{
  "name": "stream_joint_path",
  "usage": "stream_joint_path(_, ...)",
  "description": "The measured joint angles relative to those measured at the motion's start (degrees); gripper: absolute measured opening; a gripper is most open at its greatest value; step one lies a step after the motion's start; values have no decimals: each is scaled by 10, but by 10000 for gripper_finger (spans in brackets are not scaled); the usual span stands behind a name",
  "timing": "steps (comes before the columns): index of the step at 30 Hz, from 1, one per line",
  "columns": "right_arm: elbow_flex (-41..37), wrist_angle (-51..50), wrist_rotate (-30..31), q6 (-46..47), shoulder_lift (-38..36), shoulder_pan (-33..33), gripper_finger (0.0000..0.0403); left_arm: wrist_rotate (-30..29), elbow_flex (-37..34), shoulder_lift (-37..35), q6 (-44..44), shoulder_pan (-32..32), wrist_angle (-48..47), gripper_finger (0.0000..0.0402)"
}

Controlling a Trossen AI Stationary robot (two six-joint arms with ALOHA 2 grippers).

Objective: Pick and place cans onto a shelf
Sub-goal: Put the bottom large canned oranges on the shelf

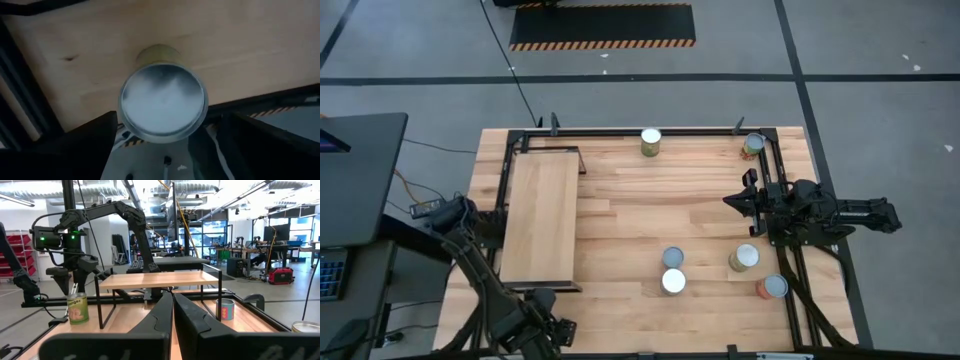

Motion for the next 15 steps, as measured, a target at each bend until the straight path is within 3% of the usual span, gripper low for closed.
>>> stream_joint_path(6, 0, 0, 0, 0, 0, 0, 23, 9, 0, -1, 40, 0, -56, 387)
stream_joint_path(12, 0, 0, 0, 0, 0, 0, 23, -26, 0, -5, 13, -4, 4, 387)
stream_joint_path(15, 0, 0, 0, 0, 0, 0, 23, -22, 0, -5, -3, -14, -53, 387)
